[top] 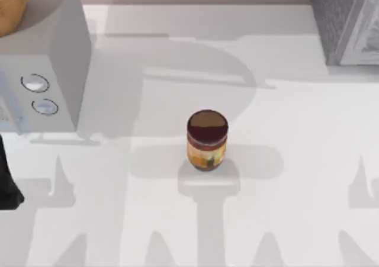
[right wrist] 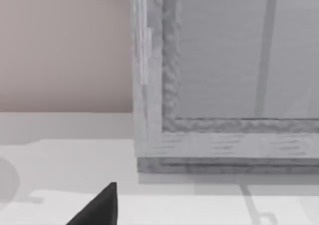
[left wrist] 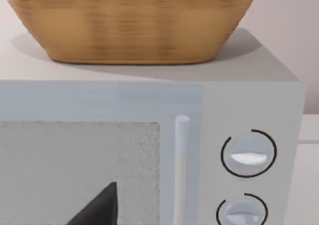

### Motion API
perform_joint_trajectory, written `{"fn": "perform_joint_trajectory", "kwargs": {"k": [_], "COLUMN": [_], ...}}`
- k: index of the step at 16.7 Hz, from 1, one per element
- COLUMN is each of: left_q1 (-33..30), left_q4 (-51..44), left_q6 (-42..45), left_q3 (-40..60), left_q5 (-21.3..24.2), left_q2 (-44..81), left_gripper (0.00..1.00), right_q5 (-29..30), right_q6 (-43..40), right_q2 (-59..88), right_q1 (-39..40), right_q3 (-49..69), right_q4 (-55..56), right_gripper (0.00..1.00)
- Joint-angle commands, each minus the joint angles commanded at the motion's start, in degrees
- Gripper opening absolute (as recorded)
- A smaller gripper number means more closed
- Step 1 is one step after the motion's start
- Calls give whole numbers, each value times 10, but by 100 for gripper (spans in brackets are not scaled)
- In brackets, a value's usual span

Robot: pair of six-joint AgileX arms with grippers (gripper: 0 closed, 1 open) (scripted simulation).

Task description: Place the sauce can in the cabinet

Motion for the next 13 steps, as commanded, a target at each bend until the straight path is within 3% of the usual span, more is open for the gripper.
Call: {"fn": "perform_joint_trajectory", "kwargs": {"k": [5,13], "left_q1": [0,0], "left_q4": [0,0], "left_q6": [0,0], "left_q3": [0,0], "left_q5": [0,0], "left_q2": [0,0], "left_gripper": [100,100], "right_q5": [-12,-132], "right_q6": [-2,-18], "right_q2": [22,270], "right_q1": [4,41], "right_q3": [14,138], "right_q4": [13,133], "right_gripper": [100,100]}}
